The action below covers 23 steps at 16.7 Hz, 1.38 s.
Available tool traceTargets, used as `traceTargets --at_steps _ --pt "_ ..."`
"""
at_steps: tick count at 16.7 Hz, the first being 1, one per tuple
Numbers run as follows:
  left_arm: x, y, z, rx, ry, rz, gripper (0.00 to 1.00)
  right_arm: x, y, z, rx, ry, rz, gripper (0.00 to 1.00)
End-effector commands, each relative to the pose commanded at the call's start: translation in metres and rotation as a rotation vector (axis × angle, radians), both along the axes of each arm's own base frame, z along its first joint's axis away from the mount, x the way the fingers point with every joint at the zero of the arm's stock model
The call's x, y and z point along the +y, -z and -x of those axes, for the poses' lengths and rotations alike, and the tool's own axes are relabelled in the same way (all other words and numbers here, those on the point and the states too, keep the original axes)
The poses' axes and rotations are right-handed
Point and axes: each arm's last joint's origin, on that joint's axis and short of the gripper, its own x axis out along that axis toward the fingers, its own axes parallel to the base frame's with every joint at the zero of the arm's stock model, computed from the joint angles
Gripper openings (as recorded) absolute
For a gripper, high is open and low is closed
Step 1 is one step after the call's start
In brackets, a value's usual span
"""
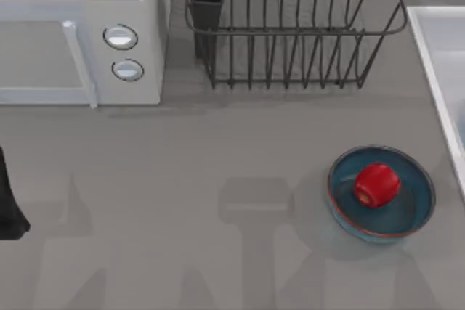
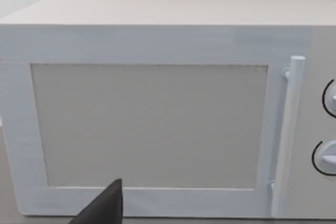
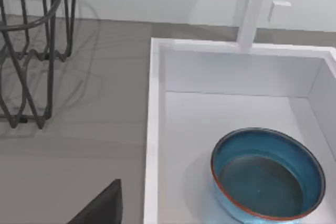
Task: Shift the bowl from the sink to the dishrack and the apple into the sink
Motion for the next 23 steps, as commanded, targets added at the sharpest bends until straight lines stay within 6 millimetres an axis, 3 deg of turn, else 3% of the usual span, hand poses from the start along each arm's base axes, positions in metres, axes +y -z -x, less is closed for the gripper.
traceTargets --at_steps 3,6,9,13,18,23 --pt "0.0 0.0 0.0 0.0 0.0 0.0 1.0 -0.007 -0.018 -0.038 0.254 0.026 0.036 1.0" --pt "0.0 0.0 0.0 0.0 0.0 0.0 1.0 -0.019 -0.022 -0.09 0.546 0.046 0.069 1.0" --pt "0.0 0.0 0.0 0.0 0.0 0.0 1.0 -0.039 -0.011 -0.148 0.829 0.055 0.086 1.0" --pt "0.0 0.0 0.0 0.0 0.0 0.0 1.0 -0.075 0.019 -0.221 1.115 0.051 0.07 1.0" --pt "0.0 0.0 0.0 0.0 0.0 0.0 1.0 -0.126 0.06 -0.292 1.248 0.035 0.005 1.0" --pt "0.0 0.0 0.0 0.0 0.0 0.0 1.0 -0.166 0.081 -0.329 1.191 0.03 -0.06 1.0"
